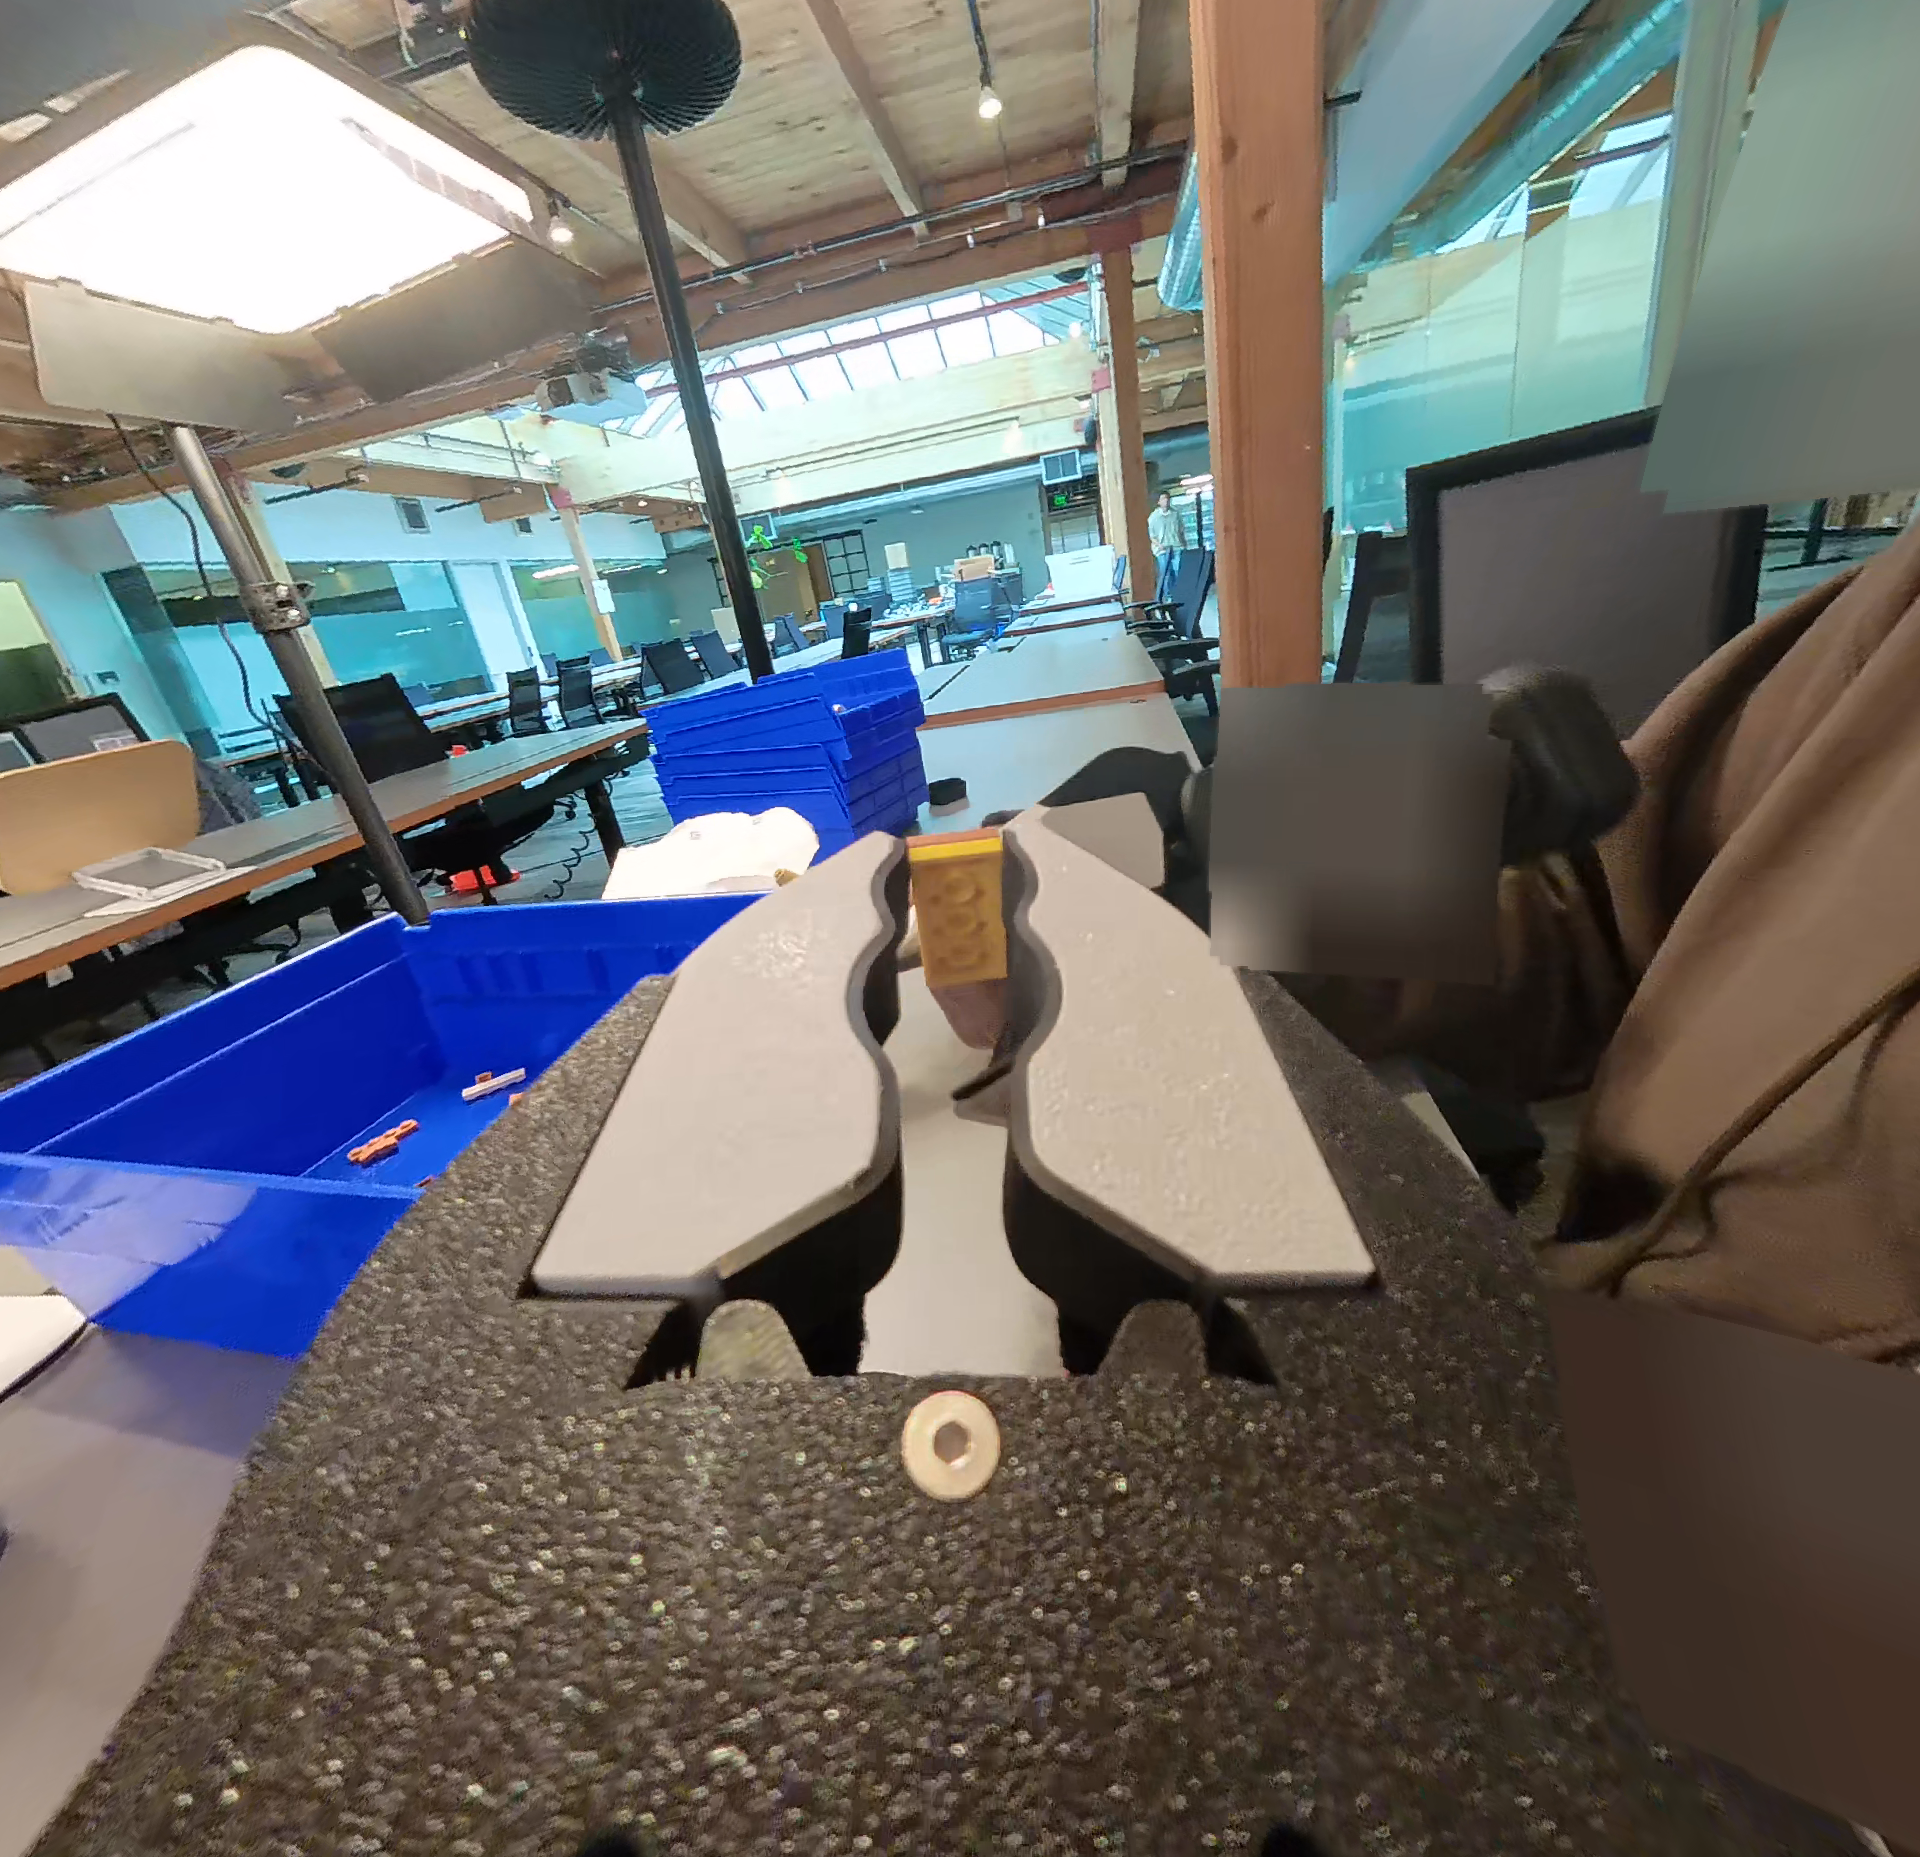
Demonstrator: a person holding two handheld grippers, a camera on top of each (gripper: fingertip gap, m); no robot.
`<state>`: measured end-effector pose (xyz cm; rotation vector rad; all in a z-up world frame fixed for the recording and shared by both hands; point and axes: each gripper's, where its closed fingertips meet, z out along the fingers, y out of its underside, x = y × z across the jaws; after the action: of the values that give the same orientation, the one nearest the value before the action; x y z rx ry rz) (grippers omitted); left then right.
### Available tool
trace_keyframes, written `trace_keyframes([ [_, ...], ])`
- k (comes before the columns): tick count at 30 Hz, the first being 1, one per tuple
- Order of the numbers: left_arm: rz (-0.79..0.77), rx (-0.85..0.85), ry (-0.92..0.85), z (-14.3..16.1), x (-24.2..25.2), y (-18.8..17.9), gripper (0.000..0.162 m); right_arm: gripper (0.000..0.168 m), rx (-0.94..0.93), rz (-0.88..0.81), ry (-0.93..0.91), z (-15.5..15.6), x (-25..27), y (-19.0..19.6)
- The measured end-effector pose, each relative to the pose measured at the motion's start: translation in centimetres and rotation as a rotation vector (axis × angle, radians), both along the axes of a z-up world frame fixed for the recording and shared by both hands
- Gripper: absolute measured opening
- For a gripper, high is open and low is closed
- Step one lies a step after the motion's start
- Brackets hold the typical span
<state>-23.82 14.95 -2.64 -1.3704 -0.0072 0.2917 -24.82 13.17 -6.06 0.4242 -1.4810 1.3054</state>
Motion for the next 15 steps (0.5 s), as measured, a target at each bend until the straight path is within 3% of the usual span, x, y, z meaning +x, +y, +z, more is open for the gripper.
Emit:
trace_keyframes([
  [7, -0.076, -0.096, 0.078, -0.5, 1.6, 0.2, 0.016, 0.03, -0.004, 0.344, -0.386, -0.2, 2.4, 0.5],
  [15, -0.093, -0.194, 0.136, -1.6, 2.2, 0.5, 0.016, 0.03, 0.003, 0.379, -0.46, -0.1, 2.7, 0.4],
])
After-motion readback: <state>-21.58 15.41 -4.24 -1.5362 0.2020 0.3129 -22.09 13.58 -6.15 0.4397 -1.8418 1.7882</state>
